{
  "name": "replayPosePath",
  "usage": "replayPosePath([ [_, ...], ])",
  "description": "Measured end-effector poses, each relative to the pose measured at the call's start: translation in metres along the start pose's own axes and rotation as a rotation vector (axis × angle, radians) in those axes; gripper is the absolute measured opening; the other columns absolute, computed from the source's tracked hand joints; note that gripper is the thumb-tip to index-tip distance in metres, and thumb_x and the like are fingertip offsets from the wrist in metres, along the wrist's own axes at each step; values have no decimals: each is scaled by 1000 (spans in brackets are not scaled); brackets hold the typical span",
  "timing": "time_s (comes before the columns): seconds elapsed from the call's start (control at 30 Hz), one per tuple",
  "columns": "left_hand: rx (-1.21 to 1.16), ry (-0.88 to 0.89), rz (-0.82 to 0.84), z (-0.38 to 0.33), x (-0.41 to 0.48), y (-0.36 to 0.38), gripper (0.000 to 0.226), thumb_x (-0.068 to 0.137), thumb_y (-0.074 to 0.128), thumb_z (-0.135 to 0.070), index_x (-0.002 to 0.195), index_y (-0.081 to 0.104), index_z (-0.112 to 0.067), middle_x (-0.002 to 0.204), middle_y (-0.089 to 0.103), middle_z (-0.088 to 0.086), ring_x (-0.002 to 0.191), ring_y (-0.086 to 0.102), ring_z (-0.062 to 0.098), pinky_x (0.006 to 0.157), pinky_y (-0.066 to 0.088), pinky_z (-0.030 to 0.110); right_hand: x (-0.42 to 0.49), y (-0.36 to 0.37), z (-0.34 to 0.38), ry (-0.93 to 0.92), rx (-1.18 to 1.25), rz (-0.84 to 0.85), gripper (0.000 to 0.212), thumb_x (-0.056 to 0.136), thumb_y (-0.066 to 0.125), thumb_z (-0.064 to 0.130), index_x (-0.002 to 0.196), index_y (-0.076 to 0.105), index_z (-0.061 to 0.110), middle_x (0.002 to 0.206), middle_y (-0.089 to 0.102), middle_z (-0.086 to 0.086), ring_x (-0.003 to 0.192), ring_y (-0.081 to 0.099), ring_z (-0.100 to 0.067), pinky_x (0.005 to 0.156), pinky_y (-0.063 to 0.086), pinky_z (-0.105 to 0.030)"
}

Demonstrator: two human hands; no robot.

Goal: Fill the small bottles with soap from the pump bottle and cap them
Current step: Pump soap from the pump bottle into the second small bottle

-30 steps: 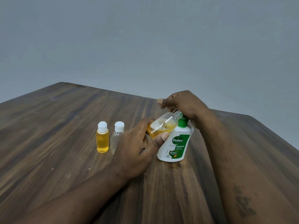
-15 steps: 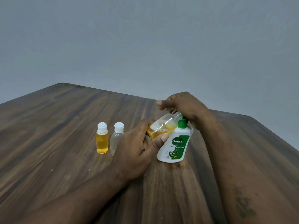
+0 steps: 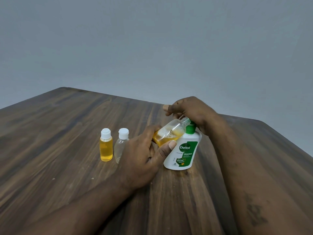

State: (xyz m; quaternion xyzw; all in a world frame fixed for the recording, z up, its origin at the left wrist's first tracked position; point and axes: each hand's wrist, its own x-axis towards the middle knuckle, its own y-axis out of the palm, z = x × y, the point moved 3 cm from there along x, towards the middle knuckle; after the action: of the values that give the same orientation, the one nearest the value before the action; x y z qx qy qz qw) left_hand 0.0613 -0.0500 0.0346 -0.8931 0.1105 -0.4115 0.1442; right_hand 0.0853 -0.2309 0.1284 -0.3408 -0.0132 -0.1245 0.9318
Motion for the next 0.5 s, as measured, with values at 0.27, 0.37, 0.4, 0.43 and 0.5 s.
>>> replayPosePath([
  [0.27,-8,8,17,-4,0,0,53,95,50,-63,122,63,-20,80,62,-26,67,61,1,54,38,10,-5,-14,11,-124,-2,-192,38,86,78,53,82,79,16,65,69,7,61,60,-4,67,48,-28],
  [0.37,-1,5,16,-4,1,0,53,95,50,-64,121,63,-20,82,61,-28,69,61,-1,54,39,10,-5,-9,11,-105,-21,-119,36,88,77,50,81,79,15,65,69,6,62,60,-6,70,48,-30],
  [0.4,1,1,18,-3,1,0,53,94,50,-64,120,63,-20,83,61,-30,69,61,-1,54,39,10,-5,-6,9,-76,-32,-64,34,89,77,47,81,79,14,65,68,6,62,60,-8,72,48,-31],
  [0.43,5,-3,20,-2,1,0,53,94,50,-65,120,63,-21,83,61,-31,70,62,-2,54,40,10,-4,-4,7,-41,-34,-18,32,90,77,45,82,80,14,65,68,6,61,59,-9,73,48,-32],
  [0.5,15,-2,20,-1,0,-1,51,94,50,-64,119,63,-22,83,61,-32,70,62,-2,54,40,11,-3,-1,1,11,-3,19,30,89,78,41,85,82,12,63,67,7,60,58,-9,73,48,-32],
])
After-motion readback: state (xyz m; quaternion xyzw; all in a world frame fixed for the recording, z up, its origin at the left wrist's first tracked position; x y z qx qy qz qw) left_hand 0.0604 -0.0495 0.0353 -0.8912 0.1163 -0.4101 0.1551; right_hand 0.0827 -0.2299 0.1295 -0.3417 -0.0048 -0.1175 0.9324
